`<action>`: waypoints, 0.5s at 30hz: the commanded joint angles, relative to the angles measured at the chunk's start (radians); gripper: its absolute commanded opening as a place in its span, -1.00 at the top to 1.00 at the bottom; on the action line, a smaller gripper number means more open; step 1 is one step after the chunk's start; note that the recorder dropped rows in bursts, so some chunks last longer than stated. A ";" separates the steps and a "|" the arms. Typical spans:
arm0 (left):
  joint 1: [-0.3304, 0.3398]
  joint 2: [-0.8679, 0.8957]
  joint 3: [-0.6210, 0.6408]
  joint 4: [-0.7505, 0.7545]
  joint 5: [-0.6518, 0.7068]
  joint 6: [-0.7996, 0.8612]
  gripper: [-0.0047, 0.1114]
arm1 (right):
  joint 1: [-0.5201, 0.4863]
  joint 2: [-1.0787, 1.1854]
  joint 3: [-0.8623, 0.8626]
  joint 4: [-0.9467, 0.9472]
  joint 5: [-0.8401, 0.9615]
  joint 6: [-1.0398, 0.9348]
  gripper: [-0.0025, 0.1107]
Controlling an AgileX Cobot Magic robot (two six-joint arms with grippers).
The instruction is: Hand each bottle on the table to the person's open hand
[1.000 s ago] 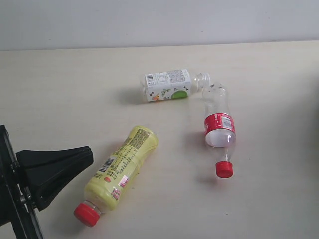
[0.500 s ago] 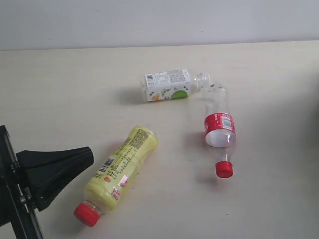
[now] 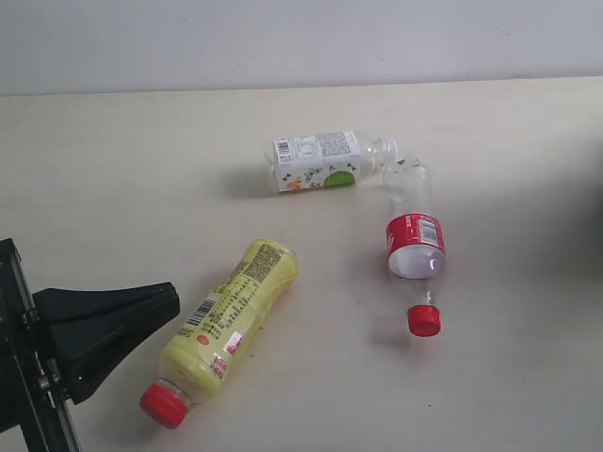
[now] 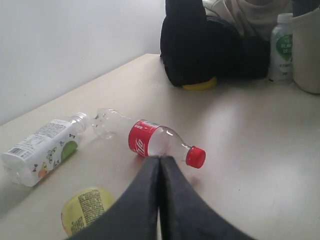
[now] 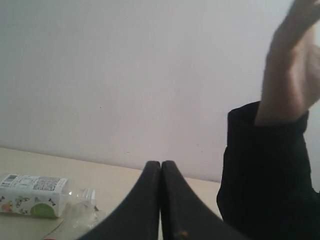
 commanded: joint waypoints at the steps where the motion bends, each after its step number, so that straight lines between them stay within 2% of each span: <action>1: 0.002 -0.005 0.003 0.004 -0.015 -0.007 0.92 | 0.001 -0.006 0.005 0.000 -0.003 -0.001 0.96; 15: 0.002 -0.005 0.003 0.009 -0.027 -0.036 0.92 | 0.001 -0.006 0.005 0.000 -0.003 -0.001 0.96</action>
